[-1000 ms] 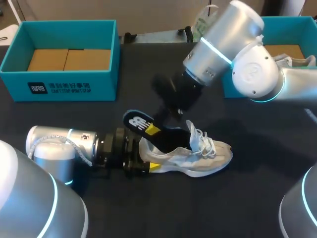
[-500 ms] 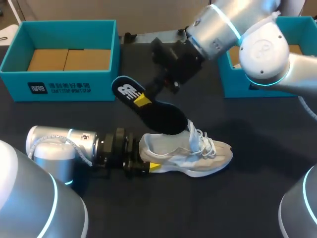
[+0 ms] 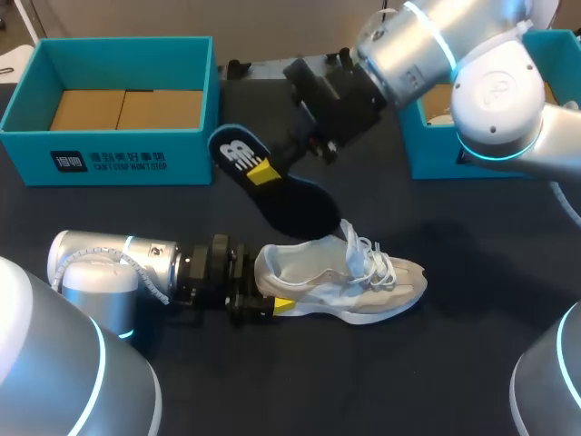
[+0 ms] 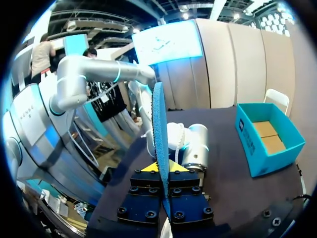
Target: Take the shoe out of the shoebox, open the shoe tongue, remove and reinsert the insole, then place the shoe into the shoebox
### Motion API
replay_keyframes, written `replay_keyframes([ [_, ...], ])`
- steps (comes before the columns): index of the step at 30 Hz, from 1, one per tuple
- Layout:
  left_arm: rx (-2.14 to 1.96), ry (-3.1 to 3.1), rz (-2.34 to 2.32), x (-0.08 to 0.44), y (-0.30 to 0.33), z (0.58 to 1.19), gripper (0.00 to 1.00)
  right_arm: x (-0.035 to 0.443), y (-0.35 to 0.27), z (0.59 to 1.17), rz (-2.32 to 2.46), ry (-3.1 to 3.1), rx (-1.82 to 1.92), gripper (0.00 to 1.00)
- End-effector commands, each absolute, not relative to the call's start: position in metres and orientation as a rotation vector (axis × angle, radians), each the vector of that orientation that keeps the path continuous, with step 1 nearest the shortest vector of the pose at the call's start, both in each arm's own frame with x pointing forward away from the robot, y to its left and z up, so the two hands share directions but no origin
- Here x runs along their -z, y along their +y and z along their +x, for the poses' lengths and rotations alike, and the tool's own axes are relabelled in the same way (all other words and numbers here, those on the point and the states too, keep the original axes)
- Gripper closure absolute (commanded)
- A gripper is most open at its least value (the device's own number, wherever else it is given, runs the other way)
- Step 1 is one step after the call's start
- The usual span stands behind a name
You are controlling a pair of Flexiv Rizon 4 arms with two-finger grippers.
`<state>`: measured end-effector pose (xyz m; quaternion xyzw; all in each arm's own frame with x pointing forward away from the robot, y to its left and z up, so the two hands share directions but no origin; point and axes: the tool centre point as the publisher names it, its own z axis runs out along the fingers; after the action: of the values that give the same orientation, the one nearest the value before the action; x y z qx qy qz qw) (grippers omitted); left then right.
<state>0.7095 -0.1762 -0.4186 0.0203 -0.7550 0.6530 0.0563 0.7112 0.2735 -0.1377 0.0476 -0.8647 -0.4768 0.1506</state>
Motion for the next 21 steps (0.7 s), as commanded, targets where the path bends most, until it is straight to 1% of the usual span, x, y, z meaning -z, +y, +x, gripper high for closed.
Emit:
replay_keyframes([
  [1,-1.983,-2.291,0.064,0.419,-0.177,0.709,1.00,0.104,0.250,0.696,0.098,-2.508,1.363,1.00],
  [5,-1.983,-2.291,0.064,0.419,-0.177,0.709,1.00,0.076,0.229,0.678,0.102,-2.484,1.418,1.00],
  [20,-1.983,-2.291,0.064,0.419,-0.177,0.709,1.00,0.076,0.229,0.678,0.102,-2.484,1.418,1.00],
  [21,-1.983,-2.291,0.064,0.419,-0.177,0.709,1.00,0.071,0.227,0.679,0.093,-2.456,1.462,1.00],
])
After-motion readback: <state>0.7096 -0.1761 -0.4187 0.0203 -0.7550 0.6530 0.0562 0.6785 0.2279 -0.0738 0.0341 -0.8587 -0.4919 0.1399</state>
